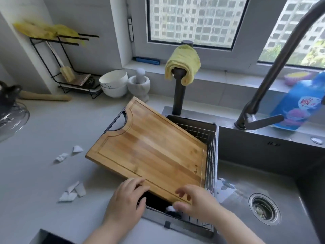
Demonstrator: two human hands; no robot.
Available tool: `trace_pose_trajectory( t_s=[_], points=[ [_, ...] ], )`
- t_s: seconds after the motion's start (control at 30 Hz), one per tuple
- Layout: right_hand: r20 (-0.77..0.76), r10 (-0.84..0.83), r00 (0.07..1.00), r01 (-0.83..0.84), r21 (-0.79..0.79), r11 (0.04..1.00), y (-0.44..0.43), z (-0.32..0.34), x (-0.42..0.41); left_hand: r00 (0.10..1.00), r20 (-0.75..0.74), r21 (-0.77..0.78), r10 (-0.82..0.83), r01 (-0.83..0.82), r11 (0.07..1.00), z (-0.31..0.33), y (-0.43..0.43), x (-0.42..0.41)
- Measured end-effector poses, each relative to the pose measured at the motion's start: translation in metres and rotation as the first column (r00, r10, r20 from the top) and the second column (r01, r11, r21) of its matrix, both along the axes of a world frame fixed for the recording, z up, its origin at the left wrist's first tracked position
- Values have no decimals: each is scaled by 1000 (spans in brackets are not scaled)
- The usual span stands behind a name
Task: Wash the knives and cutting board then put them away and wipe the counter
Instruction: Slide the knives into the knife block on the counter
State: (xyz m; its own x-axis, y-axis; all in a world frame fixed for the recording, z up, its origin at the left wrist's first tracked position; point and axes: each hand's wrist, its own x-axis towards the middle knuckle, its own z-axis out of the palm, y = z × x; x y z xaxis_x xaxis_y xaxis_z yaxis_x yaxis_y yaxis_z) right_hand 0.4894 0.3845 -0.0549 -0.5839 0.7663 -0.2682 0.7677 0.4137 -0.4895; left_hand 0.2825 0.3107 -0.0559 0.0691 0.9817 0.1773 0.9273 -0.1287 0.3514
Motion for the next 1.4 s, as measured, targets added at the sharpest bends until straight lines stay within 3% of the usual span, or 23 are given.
trace_pose_trajectory(
  t_s=[0.17, 0.37, 0.57, 0.77, 0.9, 0.97, 1.17, 1.27, 1.4],
  points=[
    [-111, 26, 993, -31, -47, 998, -12, -2, -11, 992, -100, 81, 70, -62, 995, -13, 7, -11],
    [-171, 52, 984, -86, -195, 977, -14, -4, -9, 986, -162, -89, 46, -61, 994, -24, 7, -11],
    [-222, 14, 975, -70, -248, 966, -14, -9, -7, 961, -267, -15, 73, -80, 997, -19, 11, -10],
    [-175, -112, 978, 103, -59, 993, -15, -15, -2, 958, -263, 76, 111, -94, 993, -22, 11, -11],
    [14, 37, 999, -39, 110, 993, -16, -18, -4, 951, -290, 116, 107, -76, 990, -25, 12, -11],
    [66, 44, 997, -51, 103, 993, -15, -18, -3, 947, -300, 171, 113, -63, 983, -27, 12, -11],
    [-31, -7, 1000, 12, 143, 990, -15, -5, 10, 922, -359, 317, 146, -27, 948, -28, 15, -11],
    [-135, -101, 986, 117, 114, 987, -17, 15, 15, 913, -377, 328, 153, -23, 944, -18, 20, -9],
    [-315, -259, 913, 298, 85, 951, -11, 44, 30, 945, -297, 343, 139, -30, 939, -5, 28, -10]
  ],
)
